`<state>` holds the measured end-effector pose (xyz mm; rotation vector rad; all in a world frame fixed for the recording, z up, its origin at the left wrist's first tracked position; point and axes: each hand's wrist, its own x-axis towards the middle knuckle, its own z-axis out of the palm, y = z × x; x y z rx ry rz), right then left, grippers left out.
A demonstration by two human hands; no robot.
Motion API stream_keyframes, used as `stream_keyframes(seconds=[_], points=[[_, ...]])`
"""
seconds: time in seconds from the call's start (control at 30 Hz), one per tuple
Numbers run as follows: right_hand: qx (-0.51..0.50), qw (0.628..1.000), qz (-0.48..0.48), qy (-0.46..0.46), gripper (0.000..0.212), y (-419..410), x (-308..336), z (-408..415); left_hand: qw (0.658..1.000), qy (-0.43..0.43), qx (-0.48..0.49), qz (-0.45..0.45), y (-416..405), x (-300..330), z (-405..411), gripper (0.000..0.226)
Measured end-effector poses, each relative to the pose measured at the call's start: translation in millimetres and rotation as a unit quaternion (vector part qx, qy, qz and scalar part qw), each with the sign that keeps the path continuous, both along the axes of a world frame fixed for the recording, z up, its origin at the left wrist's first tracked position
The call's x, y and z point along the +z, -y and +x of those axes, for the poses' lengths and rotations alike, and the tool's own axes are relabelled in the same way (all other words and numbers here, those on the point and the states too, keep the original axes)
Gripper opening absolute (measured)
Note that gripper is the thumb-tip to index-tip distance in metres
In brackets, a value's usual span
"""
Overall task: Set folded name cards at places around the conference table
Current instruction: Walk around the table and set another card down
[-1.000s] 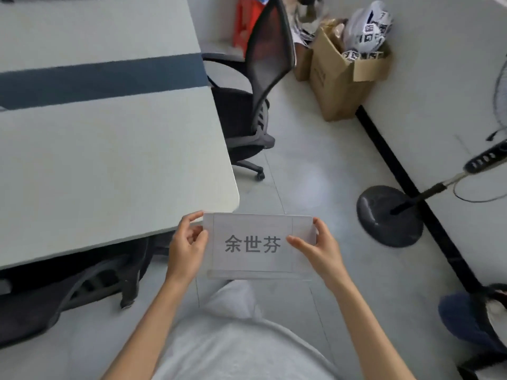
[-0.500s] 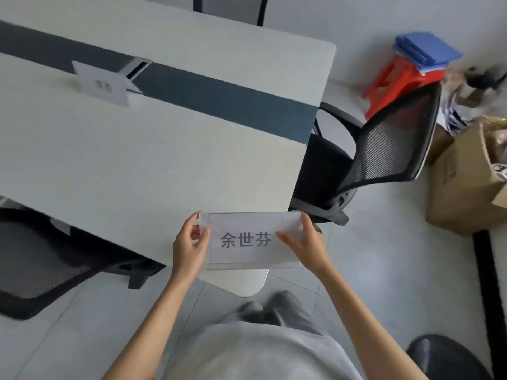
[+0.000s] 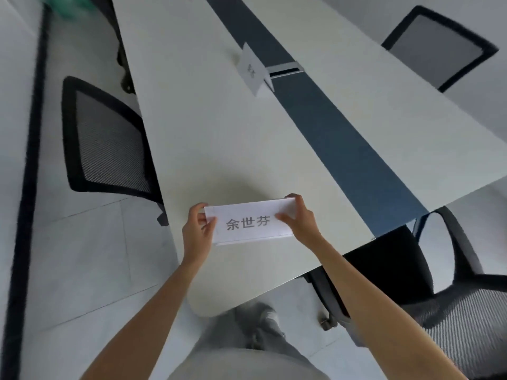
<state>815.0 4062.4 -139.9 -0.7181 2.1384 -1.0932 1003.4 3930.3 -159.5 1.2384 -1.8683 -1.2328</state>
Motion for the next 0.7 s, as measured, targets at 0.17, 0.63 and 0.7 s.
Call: stream_keyframes(seconds=[0.17,0.63,0.7], points=[[0.028,0.999,-0.02,0.011,0.041,9,-14,-12,0.999,0.003,0.046,-0.001,-10,-4,-4,0.031],[0.042,0.997,-0.05,-0.035,0.028,-1,-31,-36,0.996,0.057,-0.034,-0.055,23,8,9,0.021],[0.016,0.998,-0.068,0.003,0.026,-4,-22,-39,0.996,0.047,-0.049,-0.063,29,21,2,0.023]])
